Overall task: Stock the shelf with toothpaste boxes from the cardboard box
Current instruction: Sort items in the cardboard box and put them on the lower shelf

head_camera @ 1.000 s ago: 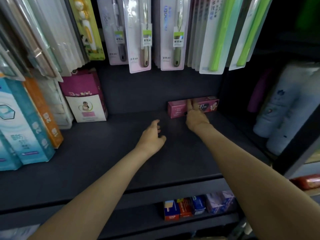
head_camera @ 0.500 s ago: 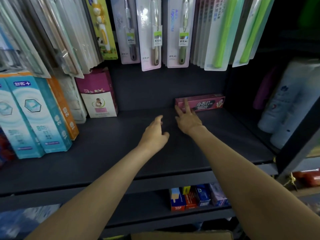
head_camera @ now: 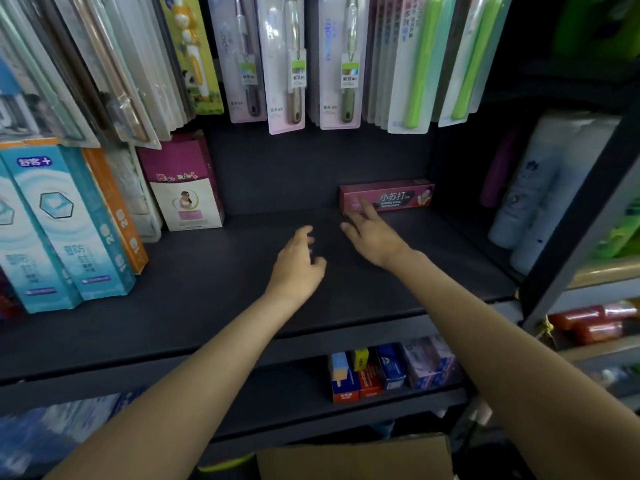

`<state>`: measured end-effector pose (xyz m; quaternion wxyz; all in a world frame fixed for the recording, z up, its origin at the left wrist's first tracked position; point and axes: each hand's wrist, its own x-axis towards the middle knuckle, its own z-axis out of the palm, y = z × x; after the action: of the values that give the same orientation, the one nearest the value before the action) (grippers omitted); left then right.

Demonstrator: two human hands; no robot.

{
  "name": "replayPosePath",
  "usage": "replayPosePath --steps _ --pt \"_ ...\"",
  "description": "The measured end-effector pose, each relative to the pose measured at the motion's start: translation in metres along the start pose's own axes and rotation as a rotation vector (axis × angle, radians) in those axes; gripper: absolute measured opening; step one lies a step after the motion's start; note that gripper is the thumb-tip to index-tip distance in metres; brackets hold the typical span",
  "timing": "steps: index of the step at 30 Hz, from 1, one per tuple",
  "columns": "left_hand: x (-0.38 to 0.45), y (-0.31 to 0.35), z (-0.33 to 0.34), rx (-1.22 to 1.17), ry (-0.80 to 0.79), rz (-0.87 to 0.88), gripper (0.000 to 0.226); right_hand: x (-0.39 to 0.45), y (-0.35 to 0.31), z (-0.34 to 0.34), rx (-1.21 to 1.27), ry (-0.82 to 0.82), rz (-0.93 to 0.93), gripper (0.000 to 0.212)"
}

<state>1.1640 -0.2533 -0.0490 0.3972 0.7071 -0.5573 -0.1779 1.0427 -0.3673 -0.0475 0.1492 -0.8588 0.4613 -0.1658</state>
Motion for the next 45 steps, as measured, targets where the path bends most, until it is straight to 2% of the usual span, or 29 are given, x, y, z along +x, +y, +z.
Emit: replayPosePath --steps 2,5,8,11,15,17,19,21,24,27,30,33,35,41,43,45 --pt "-0.023 0.005 0.003 -0.035 0.070 0.099 0.048 -0.041 -0.005 0.000 0.009 0.143 -0.157 0.043" --pt "-0.073 0.001 0.008 -0.056 0.155 0.361 0.036 -0.118 -0.016 0.004 -0.043 0.313 -0.426 0.032" --pt "-0.137 -0.025 0.029 -0.031 0.040 0.537 0.030 -0.199 -0.016 0.031 -0.025 0.203 -0.447 0.028" --pt "-0.197 -0.075 0.070 0.055 -0.194 0.455 0.030 -0.266 0.004 0.088 -0.061 -0.045 -0.322 0.029" --pt "-0.257 -0.142 0.133 0.199 -0.615 0.273 0.039 -0.340 0.054 0.192 -0.219 -0.593 -0.019 0.029" --pt "-0.279 -0.166 0.153 0.276 -0.746 0.202 0.042 -0.366 0.068 0.236 -0.200 -0.698 0.034 0.028" --pt "-0.293 -0.185 0.166 0.345 -0.823 0.167 0.043 -0.380 0.077 0.272 -0.156 -0.702 0.149 0.032" --pt "-0.297 -0.199 0.173 0.369 -0.846 0.124 0.043 -0.383 0.087 0.303 -0.149 -0.722 0.278 0.048" --pt "-0.288 -0.215 0.181 0.359 -0.782 0.108 0.037 -0.383 0.100 0.343 -0.283 -0.831 0.358 0.077" --pt "-0.277 -0.228 0.192 0.337 -0.693 0.135 0.030 -0.383 0.106 0.377 -0.408 -0.878 0.363 0.083" --pt "-0.273 -0.235 0.198 0.316 -0.655 0.150 0.029 -0.381 0.112 0.396 -0.446 -0.831 0.374 0.084" --pt "-0.273 -0.230 0.198 0.280 -0.657 0.170 0.030 -0.374 0.118 0.378 -0.291 -0.881 0.504 0.081" --pt "-0.272 -0.219 0.193 0.272 -0.718 0.179 0.031 -0.368 0.125 0.347 -0.156 -0.885 0.560 0.069" --pt "-0.247 -0.155 0.157 0.327 -0.882 0.206 0.048 -0.323 0.117 0.180 -0.106 -0.987 0.417 0.030" --pt "-0.236 -0.132 0.140 0.336 -0.936 0.195 0.063 -0.308 0.105 0.125 -0.092 -0.966 0.348 0.032" --pt "-0.225 -0.115 0.119 0.310 -1.007 0.140 0.080 -0.295 0.092 0.078 0.011 -0.869 0.299 0.036"
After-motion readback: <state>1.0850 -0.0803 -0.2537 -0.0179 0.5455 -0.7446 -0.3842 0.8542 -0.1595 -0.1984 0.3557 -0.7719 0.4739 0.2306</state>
